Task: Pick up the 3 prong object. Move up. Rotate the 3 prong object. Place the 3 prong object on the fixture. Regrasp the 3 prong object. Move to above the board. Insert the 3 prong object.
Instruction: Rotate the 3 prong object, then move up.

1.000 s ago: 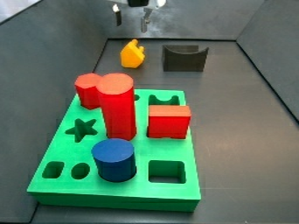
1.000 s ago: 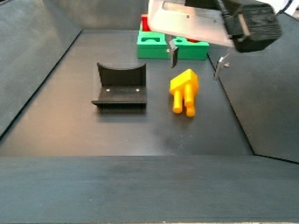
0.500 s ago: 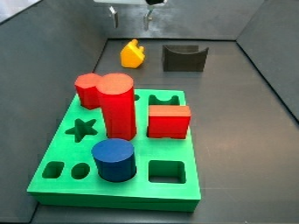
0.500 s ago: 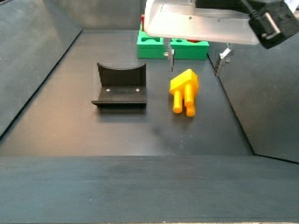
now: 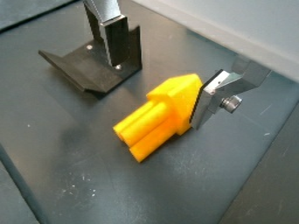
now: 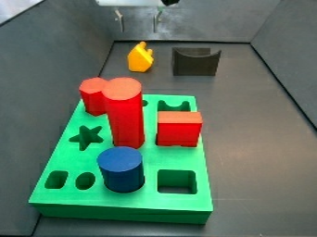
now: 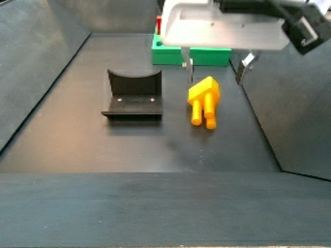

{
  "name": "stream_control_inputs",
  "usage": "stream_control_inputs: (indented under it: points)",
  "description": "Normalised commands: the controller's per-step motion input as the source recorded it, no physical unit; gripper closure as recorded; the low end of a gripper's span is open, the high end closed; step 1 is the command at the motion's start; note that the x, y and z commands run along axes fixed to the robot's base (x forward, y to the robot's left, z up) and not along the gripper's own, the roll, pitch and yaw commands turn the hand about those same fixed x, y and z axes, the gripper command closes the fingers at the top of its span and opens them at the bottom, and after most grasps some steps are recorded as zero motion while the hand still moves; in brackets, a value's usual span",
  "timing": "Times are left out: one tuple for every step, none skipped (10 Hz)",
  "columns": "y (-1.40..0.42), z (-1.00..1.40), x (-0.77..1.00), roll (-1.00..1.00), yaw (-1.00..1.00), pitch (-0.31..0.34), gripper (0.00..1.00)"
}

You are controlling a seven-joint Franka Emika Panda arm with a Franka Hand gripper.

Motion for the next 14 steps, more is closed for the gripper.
stream_control_inputs:
  points:
    - [0.00, -1.00, 0.02, -0.01, -0.03, -0.021, 0.00]
    - [0.00, -1.00, 0.02, -0.02, -0.02, -0.022, 0.00]
    - [0.00, -1.00, 0.03, -0.04, 0.00, -0.030, 0.00]
    - [0.00, -1.00, 0.04, -0.05, 0.00, -0.034, 0.00]
    - [0.00, -1.00, 0.05, -0.07, 0.01, -0.032, 0.00]
    - [0.01, -0.91, 0.05, -0.08, 0.01, -0.034, 0.00]
    - [0.01, -0.76, 0.05, -0.09, 0.02, -0.036, 0.00]
    - [0.01, -0.65, 0.05, -0.10, 0.02, -0.042, 0.00]
    - [0.01, -0.51, 0.04, -0.10, 0.02, -0.050, 0.00]
    - [0.01, -0.45, 0.04, -0.11, 0.02, -0.053, 0.00]
    - [0.02, -0.32, 0.04, -0.12, 0.01, -0.055, 0.00]
    - [0.02, -0.22, 0.04, -0.12, 0.01, -0.056, 0.00]
    - [0.00, 0.00, 0.00, 0.00, 0.00, 0.000, 1.00]
    - [0.00, 0.83, 0.00, 0.00, 0.00, 0.000, 1.00]
